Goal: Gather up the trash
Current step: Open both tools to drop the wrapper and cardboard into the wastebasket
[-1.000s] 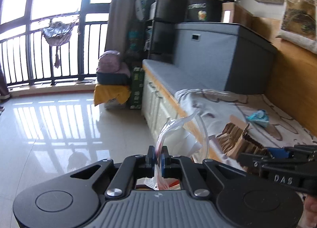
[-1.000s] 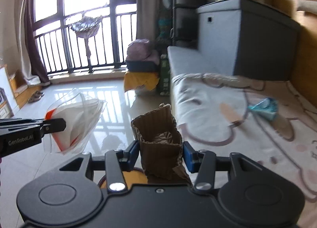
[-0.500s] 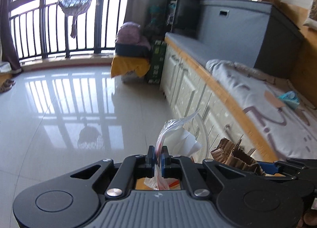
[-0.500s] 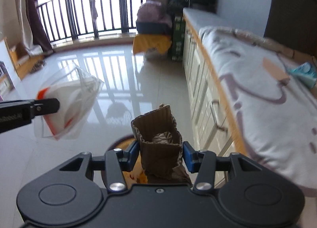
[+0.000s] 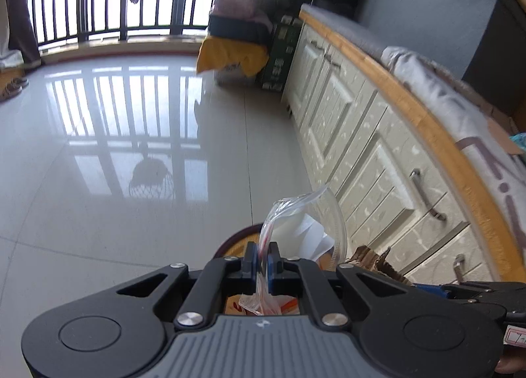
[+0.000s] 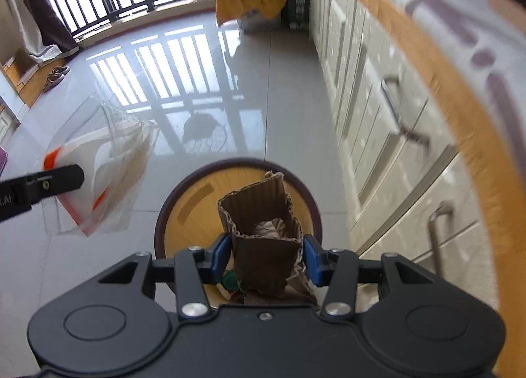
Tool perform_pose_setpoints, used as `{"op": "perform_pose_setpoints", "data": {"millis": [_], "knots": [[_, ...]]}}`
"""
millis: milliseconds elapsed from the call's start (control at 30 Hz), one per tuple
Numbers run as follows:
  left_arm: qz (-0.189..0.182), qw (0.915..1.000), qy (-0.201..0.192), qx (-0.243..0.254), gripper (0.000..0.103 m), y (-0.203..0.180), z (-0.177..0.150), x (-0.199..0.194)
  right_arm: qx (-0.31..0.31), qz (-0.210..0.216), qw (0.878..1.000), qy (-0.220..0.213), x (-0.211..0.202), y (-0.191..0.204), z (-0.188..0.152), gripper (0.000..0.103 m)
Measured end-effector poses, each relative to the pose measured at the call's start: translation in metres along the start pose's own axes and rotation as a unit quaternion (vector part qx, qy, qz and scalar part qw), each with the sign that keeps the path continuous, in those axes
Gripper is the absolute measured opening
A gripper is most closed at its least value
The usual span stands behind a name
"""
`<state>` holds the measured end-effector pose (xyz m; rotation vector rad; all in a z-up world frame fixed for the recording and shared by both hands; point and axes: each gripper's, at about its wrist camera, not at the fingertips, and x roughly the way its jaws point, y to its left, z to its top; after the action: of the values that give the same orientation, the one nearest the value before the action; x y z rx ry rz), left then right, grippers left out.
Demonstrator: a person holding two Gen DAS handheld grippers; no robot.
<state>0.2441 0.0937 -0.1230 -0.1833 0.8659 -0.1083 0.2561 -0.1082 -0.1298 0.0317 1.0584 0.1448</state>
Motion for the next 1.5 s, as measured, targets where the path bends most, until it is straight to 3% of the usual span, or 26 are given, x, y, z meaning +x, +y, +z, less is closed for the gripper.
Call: {"op": "perform_pose_setpoints", "data": {"millis": [400,667,833,967,1133,1433,1500], "knots": [[-0.009,0.9947,0.079,-0.066,0.006,0.011,-0.021,0.071,0.015,0.024,0.997,0.078,0.069,-0.008,0.003,0.049],[-0.005,0.9871,0.125,-0.101,0.006,0.017,-0.041,0.104,0.048,0.036,0.994,0.095,0.093,-0.021,0.004,0.051],[-0.007,0.9829,0.133,-0.127,0.007,0.025,-0.048,0.115,0.043,0.048,0.993,0.097,0.103,-0.021,0.007,0.054],[-0.006,0.9808,0.137,-0.138,0.007,0.030,-0.051,0.120,0.027,0.045,0.994,0.091,0.106,-0.016,0.008,0.067],[-0.011,0.9809,0.143,-0.132,0.007,0.026,-0.055,0.125,0.040,0.032,0.993,0.105,0.111,-0.023,0.007,0.069],[0.000,0.9793,0.146,-0.140,0.007,0.032,-0.058,0.126,0.045,0.077,0.991,0.100,0.109,-0.021,0.008,0.087],[0.001,0.9792,0.147,-0.141,0.007,0.032,-0.058,0.126,0.042,0.079,0.991,0.097,0.109,-0.020,0.008,0.098]]}}
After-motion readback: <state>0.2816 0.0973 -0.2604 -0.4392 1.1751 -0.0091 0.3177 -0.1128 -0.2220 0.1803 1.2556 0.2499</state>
